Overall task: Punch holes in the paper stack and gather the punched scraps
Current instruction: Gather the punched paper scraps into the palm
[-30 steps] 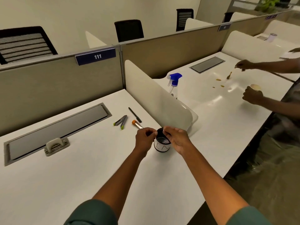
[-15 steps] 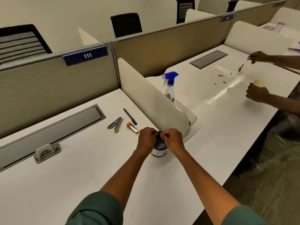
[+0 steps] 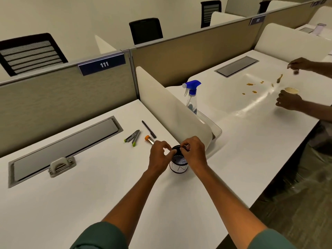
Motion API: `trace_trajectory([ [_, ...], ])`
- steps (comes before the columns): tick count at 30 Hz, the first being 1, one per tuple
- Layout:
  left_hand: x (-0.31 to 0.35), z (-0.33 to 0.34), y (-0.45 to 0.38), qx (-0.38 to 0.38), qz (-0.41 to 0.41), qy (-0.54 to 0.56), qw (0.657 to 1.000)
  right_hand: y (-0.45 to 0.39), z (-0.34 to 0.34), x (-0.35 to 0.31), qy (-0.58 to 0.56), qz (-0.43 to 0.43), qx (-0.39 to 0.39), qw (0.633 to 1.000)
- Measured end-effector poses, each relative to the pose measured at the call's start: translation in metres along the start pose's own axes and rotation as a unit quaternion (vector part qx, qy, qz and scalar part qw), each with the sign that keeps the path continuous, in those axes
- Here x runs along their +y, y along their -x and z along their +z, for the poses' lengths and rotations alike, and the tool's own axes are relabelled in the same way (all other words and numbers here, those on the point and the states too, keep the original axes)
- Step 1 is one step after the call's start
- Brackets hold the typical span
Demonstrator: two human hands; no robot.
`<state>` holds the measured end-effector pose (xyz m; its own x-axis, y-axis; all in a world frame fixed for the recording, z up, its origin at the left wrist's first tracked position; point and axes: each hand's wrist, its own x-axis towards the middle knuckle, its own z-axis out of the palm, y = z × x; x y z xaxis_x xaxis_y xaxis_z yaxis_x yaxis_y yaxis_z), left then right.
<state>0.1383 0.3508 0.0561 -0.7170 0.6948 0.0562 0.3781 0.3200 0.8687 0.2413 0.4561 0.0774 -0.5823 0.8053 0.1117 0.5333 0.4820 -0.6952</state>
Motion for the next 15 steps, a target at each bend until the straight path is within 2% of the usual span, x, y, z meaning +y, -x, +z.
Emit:
trace_trajectory([
  [3, -0.007, -0.027, 0.016, -0.017, -0.109, 0.178, 0.978, 0.008, 0.005, -0.014, -0.050, -0.013, 0.021, 0.998],
  [6, -0.024, -0.060, 0.031, -0.019, -0.214, 0.384, 0.898, 0.017, 0.018, -0.031, -0.089, -0.021, 0.019, 0.996],
  [8, -0.038, -0.086, 0.046, 0.004, -0.241, 0.465, 0.852, 0.023, 0.031, -0.046, -0.115, -0.016, 0.004, 0.993],
  [11, -0.057, -0.124, 0.070, 0.047, -0.242, 0.510, 0.824, 0.037, 0.055, -0.072, -0.184, -0.017, -0.024, 0.983],
  [15, -0.085, -0.175, 0.105, 0.109, -0.237, 0.486, 0.834, 0.073, 0.094, -0.108, -0.202, -0.066, -0.087, 0.973],
])
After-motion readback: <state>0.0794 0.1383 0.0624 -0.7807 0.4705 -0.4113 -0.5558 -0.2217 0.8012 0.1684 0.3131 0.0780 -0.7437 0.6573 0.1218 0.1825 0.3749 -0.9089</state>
